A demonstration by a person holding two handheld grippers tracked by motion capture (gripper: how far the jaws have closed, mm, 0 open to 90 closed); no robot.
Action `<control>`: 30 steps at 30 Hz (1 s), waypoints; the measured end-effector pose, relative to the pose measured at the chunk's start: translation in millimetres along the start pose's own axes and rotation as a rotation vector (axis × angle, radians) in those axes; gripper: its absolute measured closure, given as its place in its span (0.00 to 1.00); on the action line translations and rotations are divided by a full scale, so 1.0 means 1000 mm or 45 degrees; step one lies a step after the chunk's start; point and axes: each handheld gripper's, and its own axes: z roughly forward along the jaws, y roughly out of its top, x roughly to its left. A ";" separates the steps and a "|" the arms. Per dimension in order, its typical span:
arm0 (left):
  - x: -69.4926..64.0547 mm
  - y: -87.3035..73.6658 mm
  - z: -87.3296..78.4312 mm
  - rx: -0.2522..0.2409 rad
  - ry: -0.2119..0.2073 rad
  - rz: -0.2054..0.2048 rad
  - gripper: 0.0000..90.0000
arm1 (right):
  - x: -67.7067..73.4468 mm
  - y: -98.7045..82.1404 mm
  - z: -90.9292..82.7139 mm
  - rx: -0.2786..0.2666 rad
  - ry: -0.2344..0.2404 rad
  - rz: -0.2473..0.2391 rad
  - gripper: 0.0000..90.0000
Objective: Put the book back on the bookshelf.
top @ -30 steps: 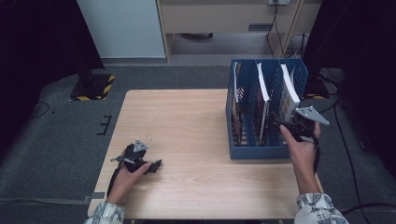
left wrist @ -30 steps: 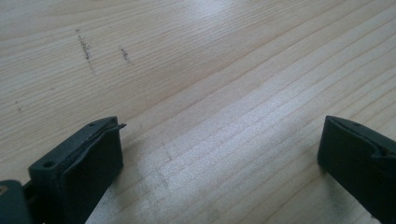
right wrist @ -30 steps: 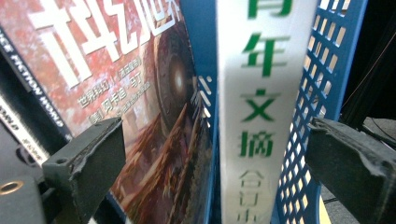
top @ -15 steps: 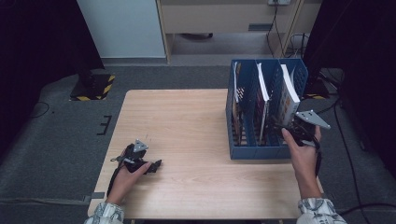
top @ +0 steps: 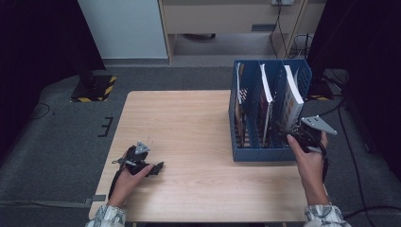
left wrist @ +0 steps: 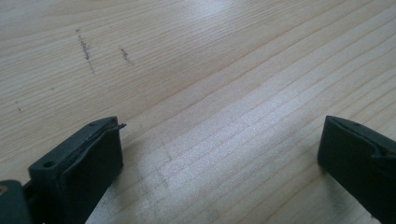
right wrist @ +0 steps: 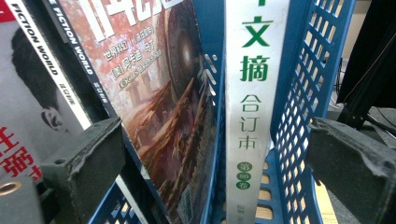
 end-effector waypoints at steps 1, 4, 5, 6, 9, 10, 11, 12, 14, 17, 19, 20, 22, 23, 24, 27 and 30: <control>0.000 0.000 0.000 0.000 0.000 -0.001 0.00 | 0.000 0.000 -0.001 0.006 0.002 -0.004 0.06; 0.000 0.000 0.000 0.000 0.000 0.000 0.00 | 0.001 0.000 -0.003 0.015 0.007 -0.016 0.05; 0.000 0.000 0.000 0.000 0.000 0.000 0.00 | 0.002 0.000 -0.003 0.016 0.007 -0.019 0.05; 0.000 0.000 0.000 0.000 0.000 -0.001 0.00 | 0.002 -0.001 -0.004 0.015 0.008 -0.023 0.05; 0.000 0.000 0.000 0.000 0.000 0.000 0.00 | 0.004 -0.002 -0.006 0.024 0.012 -0.035 0.05; 0.000 0.000 0.000 0.000 0.000 0.000 0.00 | 0.004 -0.002 -0.007 0.025 0.015 -0.038 0.05; 0.000 0.000 0.000 0.000 0.000 -0.001 0.00 | 0.005 -0.003 -0.008 0.030 0.022 -0.038 0.05; 0.000 0.000 0.000 0.000 0.000 0.000 0.00 | 0.006 -0.003 -0.009 0.028 0.023 -0.045 0.05; 0.000 0.000 0.000 0.000 0.000 0.000 0.00 | 0.007 -0.004 -0.010 0.037 0.029 -0.048 0.05; 0.000 0.000 0.000 0.000 0.000 -0.001 0.00 | 0.010 -0.007 -0.012 0.047 0.032 -0.061 0.05; 0.000 0.000 0.000 0.000 0.000 0.000 0.00 | 0.012 -0.008 -0.013 0.051 0.041 -0.066 0.05; 0.000 0.000 0.000 0.000 0.000 -0.001 0.00 | 0.013 -0.009 -0.014 0.054 0.043 -0.066 0.05; 0.000 0.000 0.000 0.000 0.000 -0.001 0.00 | 0.016 -0.010 -0.015 0.055 0.053 -0.068 0.05; 0.000 0.000 0.000 0.000 0.000 -0.001 0.00 | 0.017 -0.011 -0.017 0.060 0.064 -0.071 0.05; 0.000 0.000 0.000 0.000 0.000 -0.001 0.00 | 0.019 -0.011 -0.017 0.056 0.065 -0.071 0.05; 0.000 0.000 0.000 0.000 0.000 -0.001 0.00 | 0.023 -0.013 -0.019 0.062 0.086 -0.079 0.05; 0.000 0.000 0.000 0.000 0.000 -0.001 0.00 | 0.028 -0.015 -0.020 0.072 0.104 -0.085 0.05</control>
